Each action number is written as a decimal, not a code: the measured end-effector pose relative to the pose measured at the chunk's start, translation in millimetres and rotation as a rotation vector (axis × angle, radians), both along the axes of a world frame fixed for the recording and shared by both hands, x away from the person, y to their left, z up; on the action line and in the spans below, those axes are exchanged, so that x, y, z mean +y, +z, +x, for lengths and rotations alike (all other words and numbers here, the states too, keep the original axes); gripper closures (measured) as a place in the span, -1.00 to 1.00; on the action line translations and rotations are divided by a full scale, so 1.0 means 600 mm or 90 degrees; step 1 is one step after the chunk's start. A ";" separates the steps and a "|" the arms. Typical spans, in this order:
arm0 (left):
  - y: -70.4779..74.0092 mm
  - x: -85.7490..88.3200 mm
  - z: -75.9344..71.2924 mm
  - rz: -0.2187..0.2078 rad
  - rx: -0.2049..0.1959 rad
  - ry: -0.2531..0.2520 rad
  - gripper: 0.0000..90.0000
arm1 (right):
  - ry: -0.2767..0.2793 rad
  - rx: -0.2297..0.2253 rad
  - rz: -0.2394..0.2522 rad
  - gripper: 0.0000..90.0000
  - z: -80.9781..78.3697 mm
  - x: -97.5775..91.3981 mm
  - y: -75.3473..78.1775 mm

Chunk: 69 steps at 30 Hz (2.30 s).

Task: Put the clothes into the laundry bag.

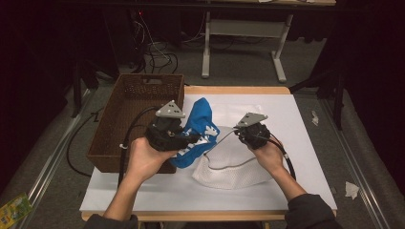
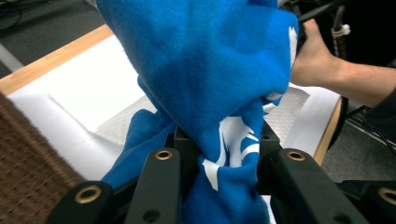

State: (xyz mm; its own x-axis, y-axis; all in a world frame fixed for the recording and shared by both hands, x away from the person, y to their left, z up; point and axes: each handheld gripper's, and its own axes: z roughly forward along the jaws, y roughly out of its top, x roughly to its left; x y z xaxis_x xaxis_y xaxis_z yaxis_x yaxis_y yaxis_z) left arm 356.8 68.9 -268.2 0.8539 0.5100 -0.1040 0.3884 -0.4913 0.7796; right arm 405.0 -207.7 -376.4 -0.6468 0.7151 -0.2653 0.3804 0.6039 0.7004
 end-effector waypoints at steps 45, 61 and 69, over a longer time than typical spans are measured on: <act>0.011 -0.084 -0.027 -0.015 -0.005 -0.082 0.57 | -0.001 0.012 0.013 0.98 0.002 -0.001 -0.005; -0.023 -0.092 -0.026 -0.023 -0.003 -0.076 0.57 | 0.001 0.013 0.016 0.98 0.003 -0.002 -0.009; -0.038 -0.092 -0.028 -0.042 -0.014 -0.071 0.57 | -0.001 0.015 0.018 0.98 0.006 -0.001 -0.009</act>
State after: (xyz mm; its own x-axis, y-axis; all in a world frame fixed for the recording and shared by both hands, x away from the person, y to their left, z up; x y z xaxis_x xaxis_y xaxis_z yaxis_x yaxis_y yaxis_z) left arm 340.2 13.5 -290.8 0.9076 0.4037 -0.1153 0.3169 -0.4783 0.8190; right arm 408.5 -208.2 -381.7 -0.6519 0.7226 -0.2298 0.3973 0.5837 0.7081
